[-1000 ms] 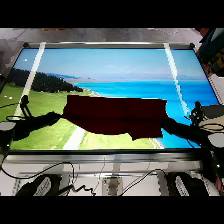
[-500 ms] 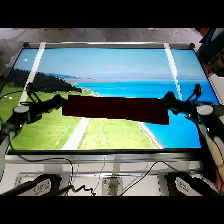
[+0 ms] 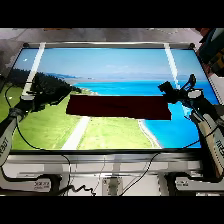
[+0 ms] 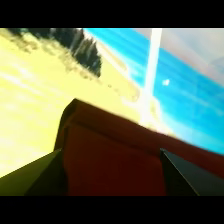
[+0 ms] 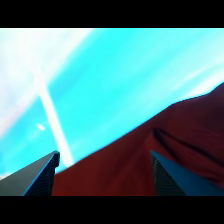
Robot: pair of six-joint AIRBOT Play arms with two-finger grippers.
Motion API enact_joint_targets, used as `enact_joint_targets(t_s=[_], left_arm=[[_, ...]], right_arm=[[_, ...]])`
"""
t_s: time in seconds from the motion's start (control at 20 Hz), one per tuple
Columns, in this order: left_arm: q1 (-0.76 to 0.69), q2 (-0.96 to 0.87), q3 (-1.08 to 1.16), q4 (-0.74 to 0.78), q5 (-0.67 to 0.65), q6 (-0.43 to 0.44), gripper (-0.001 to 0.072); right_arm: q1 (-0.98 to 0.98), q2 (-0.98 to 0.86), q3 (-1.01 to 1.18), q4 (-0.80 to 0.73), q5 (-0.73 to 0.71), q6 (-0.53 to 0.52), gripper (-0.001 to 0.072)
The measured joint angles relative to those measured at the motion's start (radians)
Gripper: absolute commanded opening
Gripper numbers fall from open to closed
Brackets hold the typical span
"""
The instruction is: Fold the clothes and pants, and hang the long-sleeved shirts on hangers.
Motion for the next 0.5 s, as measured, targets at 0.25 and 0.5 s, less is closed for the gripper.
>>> enact_joint_targets(t_s=[0.25,0.5], left_arm=[[0.064,-0.034,0.01,0.264,-0.162,-0.131,0.0674],[0.029,-0.08,0.015,0.315,-0.236,-0.118,0.0546]], right_arm=[[0.003,-0.013,0.011,-0.111,0.13,-0.005,0.062],[0.043,-0.015,0.013,-0.139,0.223,-0.047,0.058]])
